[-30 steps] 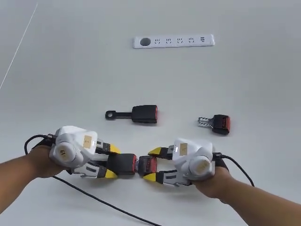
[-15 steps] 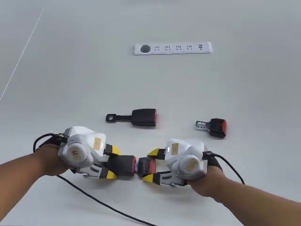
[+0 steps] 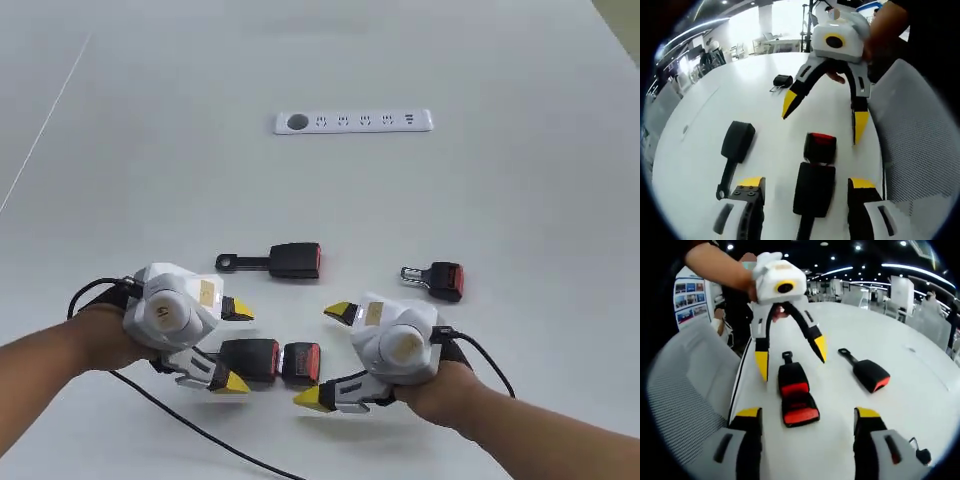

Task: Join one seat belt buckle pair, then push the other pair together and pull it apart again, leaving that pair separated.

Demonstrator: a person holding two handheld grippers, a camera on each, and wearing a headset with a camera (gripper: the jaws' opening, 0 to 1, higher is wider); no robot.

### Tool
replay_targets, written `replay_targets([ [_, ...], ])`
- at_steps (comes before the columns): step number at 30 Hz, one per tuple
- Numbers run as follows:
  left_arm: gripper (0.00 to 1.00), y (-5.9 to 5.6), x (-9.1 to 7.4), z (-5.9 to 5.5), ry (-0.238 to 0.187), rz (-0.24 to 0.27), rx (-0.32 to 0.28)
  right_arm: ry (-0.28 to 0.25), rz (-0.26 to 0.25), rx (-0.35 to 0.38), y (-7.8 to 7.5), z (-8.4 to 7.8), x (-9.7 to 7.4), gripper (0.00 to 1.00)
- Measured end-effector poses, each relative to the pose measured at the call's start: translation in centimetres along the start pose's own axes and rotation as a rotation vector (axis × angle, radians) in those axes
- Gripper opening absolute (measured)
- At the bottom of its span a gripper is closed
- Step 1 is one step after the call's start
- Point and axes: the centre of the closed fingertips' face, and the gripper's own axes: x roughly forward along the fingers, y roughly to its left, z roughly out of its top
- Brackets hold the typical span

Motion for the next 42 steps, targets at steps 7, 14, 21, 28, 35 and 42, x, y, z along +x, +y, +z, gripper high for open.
replay_targets([
  [7, 0.85, 1.2, -0.7, 1.5, -0.047, 0.061, -0.019, 0.0, -0.043, -0.004, -1.1, -0.2, -2.4, 0.77],
  [14, 0.88, 2.8, -1.6, 3.0, -0.089, 0.116, -0.027, -0.053, -0.1, 0.047, -3.9, 0.1, -5.4, 0.8],
  [21, 0.89, 5.0, -2.6, 4.6, -0.112, 0.163, -0.026, -0.05, -0.134, 0.036, -7.0, -0.2, -8.0, 0.83],
  [28, 0.89, 8.3, -3.3, 6.6, -0.149, 0.203, -0.03, -0.044, -0.158, 0.047, -10.2, -1.1, -10.0, 0.84],
  [35, 0.87, 10.4, -2.2, 8.7, -0.173, 0.184, 0.008, -0.003, -0.168, 0.067, -12.9, -3.4, -11.0, 0.83],
  [42, 0.85, 11.8, 1.1, 8.1, -0.114, 0.125, 0.033, 0.05, -0.139, 0.085, -15.0, -6.0, -11.2, 0.77],
])
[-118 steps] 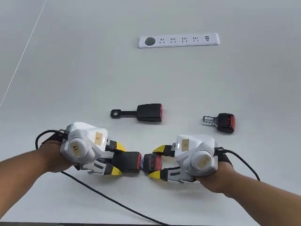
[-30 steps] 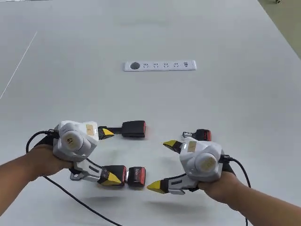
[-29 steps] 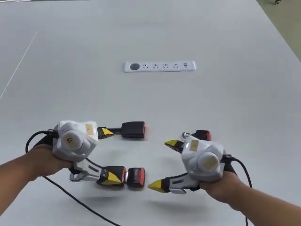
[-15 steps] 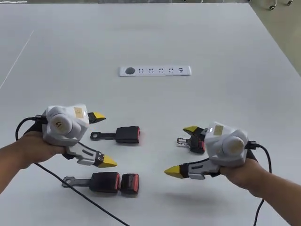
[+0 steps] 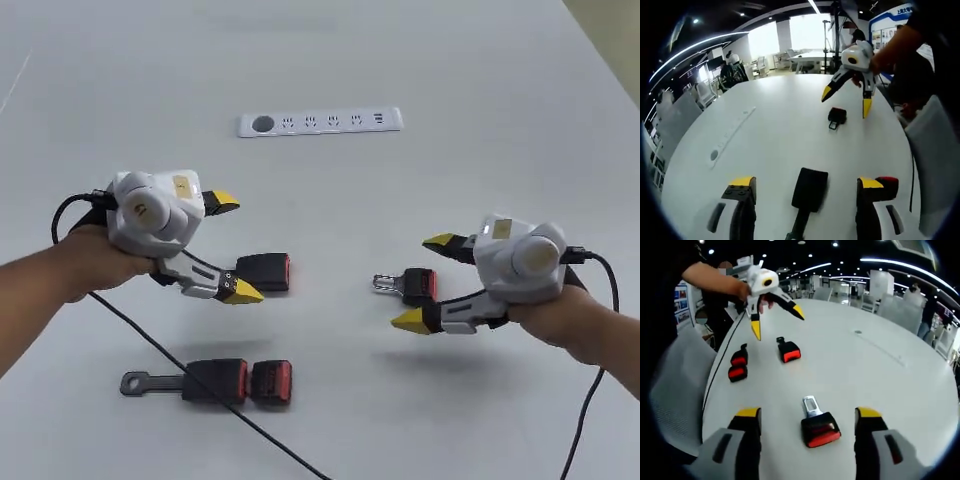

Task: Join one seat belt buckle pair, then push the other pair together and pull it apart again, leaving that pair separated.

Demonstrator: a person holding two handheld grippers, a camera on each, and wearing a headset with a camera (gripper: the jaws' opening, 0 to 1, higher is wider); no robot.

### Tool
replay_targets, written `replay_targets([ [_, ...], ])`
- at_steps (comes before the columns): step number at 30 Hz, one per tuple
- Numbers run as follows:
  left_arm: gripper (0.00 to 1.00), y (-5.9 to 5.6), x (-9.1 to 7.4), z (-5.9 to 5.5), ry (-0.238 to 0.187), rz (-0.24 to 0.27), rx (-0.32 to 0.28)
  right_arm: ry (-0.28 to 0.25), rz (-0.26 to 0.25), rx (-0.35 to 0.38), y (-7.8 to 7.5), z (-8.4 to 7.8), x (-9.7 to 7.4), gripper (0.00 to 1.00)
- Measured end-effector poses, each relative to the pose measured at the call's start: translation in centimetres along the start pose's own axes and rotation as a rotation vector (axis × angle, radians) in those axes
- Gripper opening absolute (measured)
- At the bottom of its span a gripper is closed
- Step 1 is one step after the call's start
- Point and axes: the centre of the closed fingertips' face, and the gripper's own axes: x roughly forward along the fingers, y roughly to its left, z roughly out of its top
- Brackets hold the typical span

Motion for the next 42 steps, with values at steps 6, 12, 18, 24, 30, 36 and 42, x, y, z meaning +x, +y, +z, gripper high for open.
replay_targets([
  [6, 0.81, -0.5, 2.6, -2.3, 0.059, -0.064, -0.025, 0.023, 0.031, 0.027, -1.1, -1.6, 0.3, 0.71],
  [12, 0.72, -1.0, 3.6, -3.8, 0.092, -0.104, -0.031, 0.047, 0.081, 0.027, -1.0, -2.7, 0.8, 0.63],
  [18, 0.59, -1.2, 4.0, -5.2, 0.145, -0.123, 0.026, 0.088, 0.121, 0.004, -0.7, -3.7, 0.9, 0.57],
  [24, 0.5, -0.5, 3.8, -4.9, 0.134, -0.13, 0.039, 0.076, 0.135, -0.043, -0.6, -3.1, 1.4, 0.49],
  [30, 0.37, -0.2, 3.9, -4.8, 0.139, -0.143, 0.059, 0.084, 0.13, -0.111, -0.7, -2.8, 1.6, 0.38],
  [36, 0.36, -0.2, 4.0, -4.7, 0.135, -0.167, 0.099, 0.04, 0.153, -0.126, -0.7, -2.9, 1.4, 0.36],
  [42, 0.35, -0.2, 4.1, -4.7, 0.144, -0.185, 0.124, -0.003, 0.175, -0.116, -0.7, -2.9, 1.2, 0.35],
])
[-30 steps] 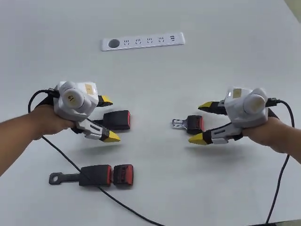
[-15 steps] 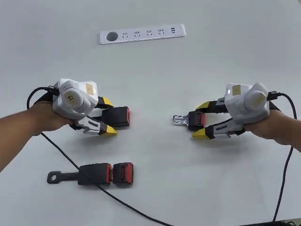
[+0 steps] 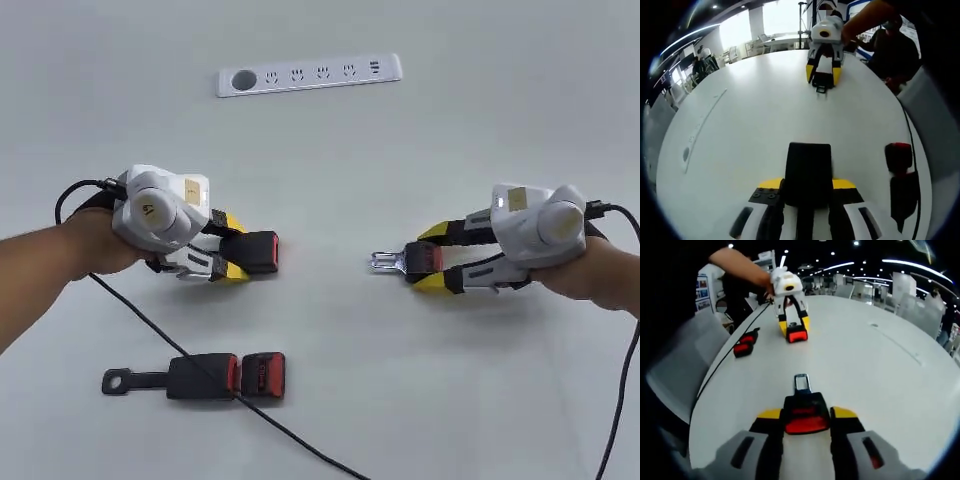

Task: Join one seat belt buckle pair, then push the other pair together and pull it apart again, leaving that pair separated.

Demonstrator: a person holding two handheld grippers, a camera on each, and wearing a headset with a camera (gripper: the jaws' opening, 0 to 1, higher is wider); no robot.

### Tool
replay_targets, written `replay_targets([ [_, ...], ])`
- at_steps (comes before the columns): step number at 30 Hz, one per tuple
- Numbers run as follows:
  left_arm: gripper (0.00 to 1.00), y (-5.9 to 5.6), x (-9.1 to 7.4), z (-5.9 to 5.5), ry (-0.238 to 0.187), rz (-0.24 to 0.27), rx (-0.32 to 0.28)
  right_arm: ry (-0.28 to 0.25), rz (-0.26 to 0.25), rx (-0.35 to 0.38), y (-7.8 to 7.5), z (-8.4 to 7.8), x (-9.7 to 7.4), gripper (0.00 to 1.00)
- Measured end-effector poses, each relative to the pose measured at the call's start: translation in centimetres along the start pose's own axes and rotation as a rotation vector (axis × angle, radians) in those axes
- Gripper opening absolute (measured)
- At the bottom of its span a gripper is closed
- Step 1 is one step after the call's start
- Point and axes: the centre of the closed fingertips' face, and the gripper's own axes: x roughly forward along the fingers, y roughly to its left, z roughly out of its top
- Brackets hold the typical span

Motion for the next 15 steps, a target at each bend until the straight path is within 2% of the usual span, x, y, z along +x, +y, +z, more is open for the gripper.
replay_targets([
  [3, 0.35, 0.0, 0.1, 0.1, 0.006, -0.01, 0.016, -0.033, -0.003, 0.021, 0.1, 0.1, -0.1, 0.35],
  [15, 0.35, 0.0, 0.2, 0.2, 0.011, -0.012, 0.017, -0.079, -0.004, 0.037, 0.1, 1.0, 0.7, 0.35],
])
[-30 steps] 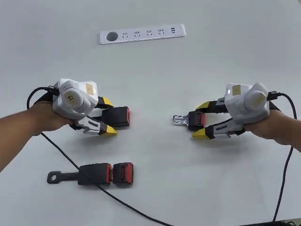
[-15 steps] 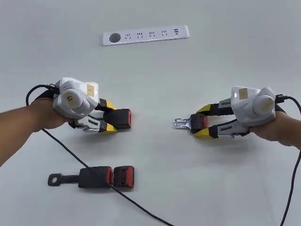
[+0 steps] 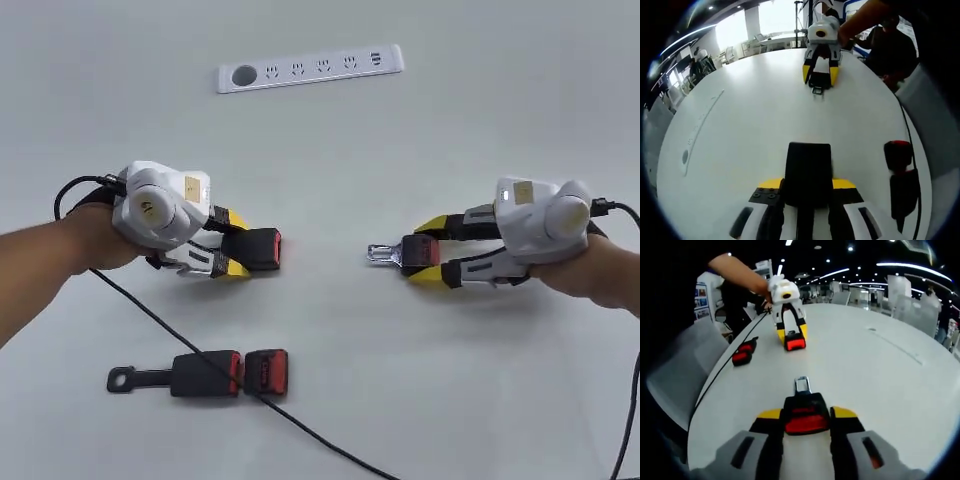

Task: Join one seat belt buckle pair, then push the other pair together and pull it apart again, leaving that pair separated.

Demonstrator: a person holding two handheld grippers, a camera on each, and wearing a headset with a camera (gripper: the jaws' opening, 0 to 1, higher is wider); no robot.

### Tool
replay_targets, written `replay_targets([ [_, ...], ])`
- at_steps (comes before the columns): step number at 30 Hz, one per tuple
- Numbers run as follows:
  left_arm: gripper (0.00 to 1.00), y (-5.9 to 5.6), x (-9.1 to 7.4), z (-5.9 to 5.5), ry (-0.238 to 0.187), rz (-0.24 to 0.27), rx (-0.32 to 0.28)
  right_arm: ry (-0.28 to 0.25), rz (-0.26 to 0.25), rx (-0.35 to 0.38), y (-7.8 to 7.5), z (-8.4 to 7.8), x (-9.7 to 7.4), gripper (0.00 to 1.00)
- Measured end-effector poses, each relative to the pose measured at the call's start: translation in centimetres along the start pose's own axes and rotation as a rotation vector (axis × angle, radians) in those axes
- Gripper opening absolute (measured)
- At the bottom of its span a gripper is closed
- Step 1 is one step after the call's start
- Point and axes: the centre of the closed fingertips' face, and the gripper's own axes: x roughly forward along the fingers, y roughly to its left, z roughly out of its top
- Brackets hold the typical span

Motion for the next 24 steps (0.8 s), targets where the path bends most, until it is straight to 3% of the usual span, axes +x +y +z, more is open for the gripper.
replay_targets([
  [14, 0.35, -0.1, 0.0, -0.1, 0.002, 0.001, -0.002, -0.032, 0.013, -0.001, 0.2, 2.5, 3.7, 0.35],
  [24, 0.35, -0.2, -0.1, -0.2, 0.0, 0.001, -0.001, -0.047, 0.033, -0.01, 1.2, 4.0, 6.3, 0.35],
])
